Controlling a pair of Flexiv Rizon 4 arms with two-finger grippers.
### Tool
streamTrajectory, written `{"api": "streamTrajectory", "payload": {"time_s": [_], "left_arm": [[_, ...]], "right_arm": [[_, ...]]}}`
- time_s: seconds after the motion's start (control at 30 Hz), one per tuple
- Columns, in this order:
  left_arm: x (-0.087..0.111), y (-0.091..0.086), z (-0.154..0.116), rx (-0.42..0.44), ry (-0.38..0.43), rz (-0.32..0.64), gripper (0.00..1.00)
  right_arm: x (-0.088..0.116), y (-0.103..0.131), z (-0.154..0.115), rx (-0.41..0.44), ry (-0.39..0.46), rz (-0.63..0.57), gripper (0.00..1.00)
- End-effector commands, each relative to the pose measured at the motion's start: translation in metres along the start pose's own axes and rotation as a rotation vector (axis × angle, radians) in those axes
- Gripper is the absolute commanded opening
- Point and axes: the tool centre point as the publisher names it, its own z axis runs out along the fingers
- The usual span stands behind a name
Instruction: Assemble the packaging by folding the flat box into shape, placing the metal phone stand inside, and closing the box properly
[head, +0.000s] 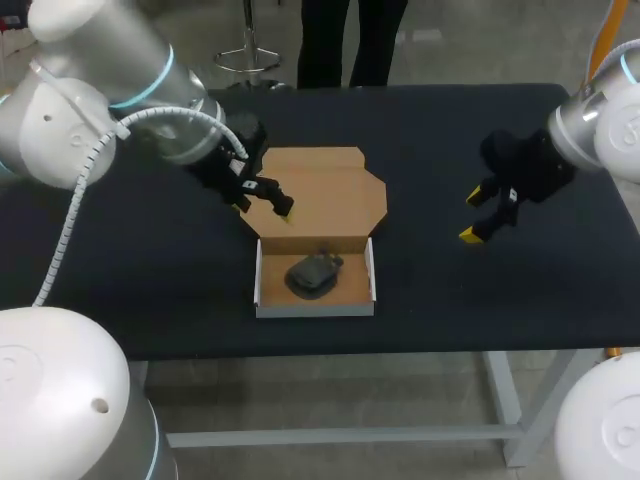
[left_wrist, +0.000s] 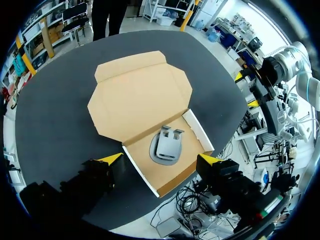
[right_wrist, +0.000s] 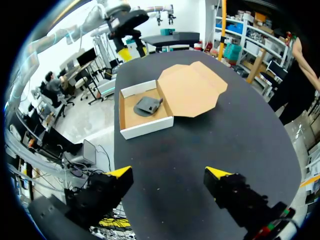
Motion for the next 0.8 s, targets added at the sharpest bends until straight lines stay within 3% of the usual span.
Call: {"api": "streamTrajectory", "payload": {"time_s": [0.03, 0.3, 0.37, 0.8], "left_arm": [[-0.017, -0.003, -0.004, 0.001, 0.082, 0.030, 1.00], [-0.044, -0.018, -0.004, 0.014, 0.181, 0.122, 1.00], [-0.052, -0.022, -0.003, -0.009, 0.237, 0.202, 1.00], [-0.052, -0.022, -0.003, -0.009, 0.237, 0.202, 1.00]], "right_arm": [[-0.001, 0.000, -0.001, 0.001, 0.005, 0.000, 1.00], [-0.001, 0.000, -0.001, 0.001, 0.005, 0.000, 1.00], [-0.001, 0.000, -0.001, 0.001, 0.005, 0.000, 1.00], [-0.001, 0.000, -0.001, 0.001, 0.005, 0.000, 1.00]]}}
